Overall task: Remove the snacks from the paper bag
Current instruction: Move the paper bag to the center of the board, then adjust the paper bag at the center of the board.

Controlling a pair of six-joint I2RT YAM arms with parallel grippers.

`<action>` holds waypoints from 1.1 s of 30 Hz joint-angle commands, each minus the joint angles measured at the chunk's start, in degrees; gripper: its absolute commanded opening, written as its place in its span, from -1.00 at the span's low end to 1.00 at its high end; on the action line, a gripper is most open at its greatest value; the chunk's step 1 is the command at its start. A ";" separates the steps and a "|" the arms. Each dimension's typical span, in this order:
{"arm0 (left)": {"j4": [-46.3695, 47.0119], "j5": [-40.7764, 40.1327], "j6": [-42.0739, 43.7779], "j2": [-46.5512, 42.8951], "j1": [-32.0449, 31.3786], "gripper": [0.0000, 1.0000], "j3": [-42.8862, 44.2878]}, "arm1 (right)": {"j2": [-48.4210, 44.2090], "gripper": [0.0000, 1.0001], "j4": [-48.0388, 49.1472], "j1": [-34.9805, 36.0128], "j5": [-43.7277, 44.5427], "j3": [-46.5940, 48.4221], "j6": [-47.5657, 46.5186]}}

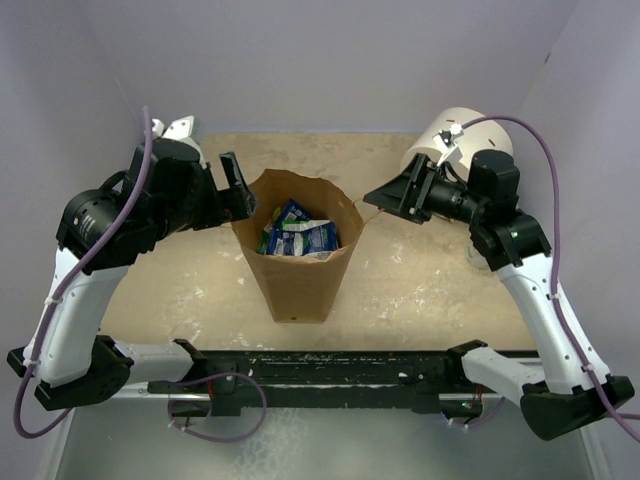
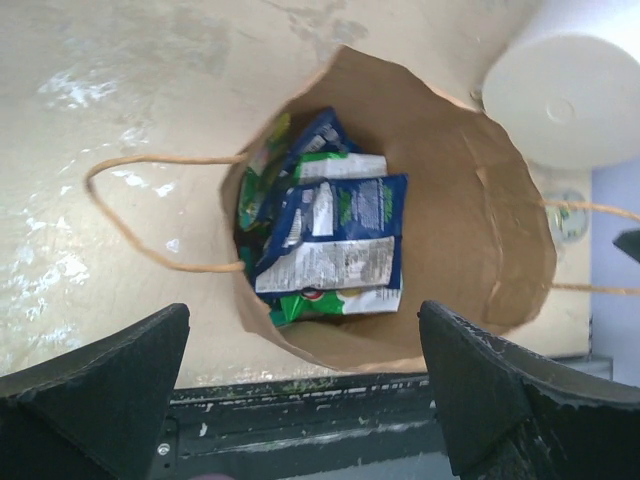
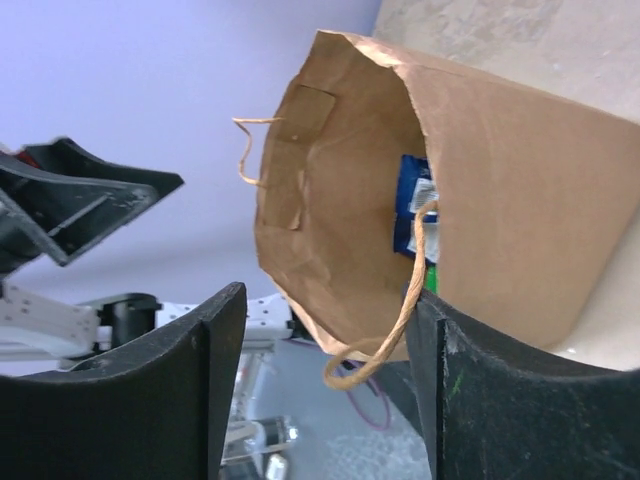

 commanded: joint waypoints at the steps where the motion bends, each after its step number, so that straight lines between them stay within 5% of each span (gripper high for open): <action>1: -0.43 -10.42 -8.60 -5.80 0.38 0.98 -4.61 | 0.88 0.21 7.47 1.52 -3.06 -0.97 6.49; 7: 3.22 -9.14 -12.13 -8.93 0.43 0.98 -11.51 | 1.06 -0.28 4.42 1.69 -3.05 -1.71 5.41; 13: 9.16 -3.79 -17.11 -11.97 0.46 0.99 -19.05 | -0.38 -1.00 1.27 1.69 -1.51 -2.06 4.55; 21: 20.01 -1.61 -28.14 -18.27 0.52 0.64 -30.25 | -3.45 -1.00 -9.83 1.47 12.24 3.86 -1.15; 33: 18.43 -11.37 -27.40 -10.69 0.55 0.40 -24.85 | -6.32 -1.00 -17.05 0.37 19.99 6.20 -4.78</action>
